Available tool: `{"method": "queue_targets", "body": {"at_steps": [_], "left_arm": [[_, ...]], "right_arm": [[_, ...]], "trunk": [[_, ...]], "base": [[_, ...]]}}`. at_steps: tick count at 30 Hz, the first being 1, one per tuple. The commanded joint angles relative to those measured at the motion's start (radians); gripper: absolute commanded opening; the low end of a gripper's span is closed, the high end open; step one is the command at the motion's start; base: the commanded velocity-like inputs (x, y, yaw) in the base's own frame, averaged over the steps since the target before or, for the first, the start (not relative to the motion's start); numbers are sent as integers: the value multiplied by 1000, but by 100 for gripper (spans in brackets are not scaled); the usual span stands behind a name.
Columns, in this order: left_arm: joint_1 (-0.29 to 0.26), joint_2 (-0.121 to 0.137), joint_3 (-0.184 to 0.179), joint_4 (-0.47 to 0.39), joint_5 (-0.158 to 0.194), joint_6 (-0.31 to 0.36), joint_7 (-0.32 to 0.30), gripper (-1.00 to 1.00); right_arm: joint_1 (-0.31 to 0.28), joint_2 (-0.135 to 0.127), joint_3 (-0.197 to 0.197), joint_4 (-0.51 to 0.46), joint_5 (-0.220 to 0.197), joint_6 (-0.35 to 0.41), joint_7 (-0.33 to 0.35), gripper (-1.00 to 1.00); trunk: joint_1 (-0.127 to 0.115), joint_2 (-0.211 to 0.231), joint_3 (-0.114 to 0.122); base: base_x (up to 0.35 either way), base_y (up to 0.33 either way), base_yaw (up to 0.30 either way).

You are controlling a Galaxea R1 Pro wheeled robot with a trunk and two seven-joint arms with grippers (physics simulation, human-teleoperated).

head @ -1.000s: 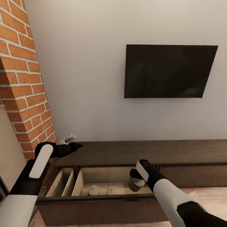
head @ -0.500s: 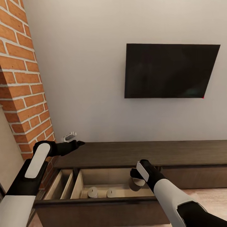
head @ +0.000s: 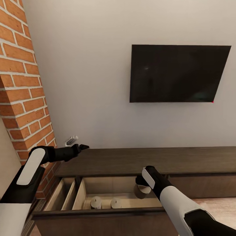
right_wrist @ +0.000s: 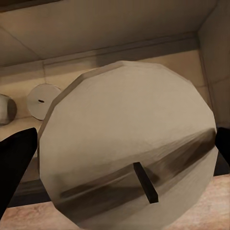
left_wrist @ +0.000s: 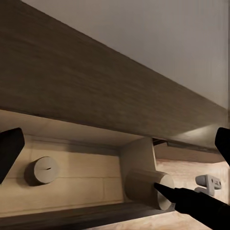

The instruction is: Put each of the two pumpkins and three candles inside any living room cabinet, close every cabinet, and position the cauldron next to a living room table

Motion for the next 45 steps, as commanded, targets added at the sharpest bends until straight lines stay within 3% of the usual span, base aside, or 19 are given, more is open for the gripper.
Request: {"method": "queue_targets", "body": {"at_steps": [1,4,19,24,45], "left_arm": [[-1,2,0,-1,13,0,10,100],[-1,2,-1,-2,18,-1,10,100],[-1,3,8,-4,21,-2,10,100],[-1,2,8,-4,47,-2,10,100],[-1,3,20,-3,59,-2,10,100]], "right_arm": [[-1,-1,8,-1,-10,3,-9,-100],[-1,-2,8,-1,-10,3,-9,-100],[-1,-2,8,-1,-10,3,-9,-100],[-1,-1,8,-1,-10,3,-8,-100],[-1,2,8,-1,-10,1,-9,-100]], "trunk": [[0,-1,-1],[0,-1,-1],[57,-106,-48],[77,-141,-64],[77,-141,-64]], "base": [[0,0,0],[0,0,0],[0,0,0],[0,0,0],[53,0,0]]}}
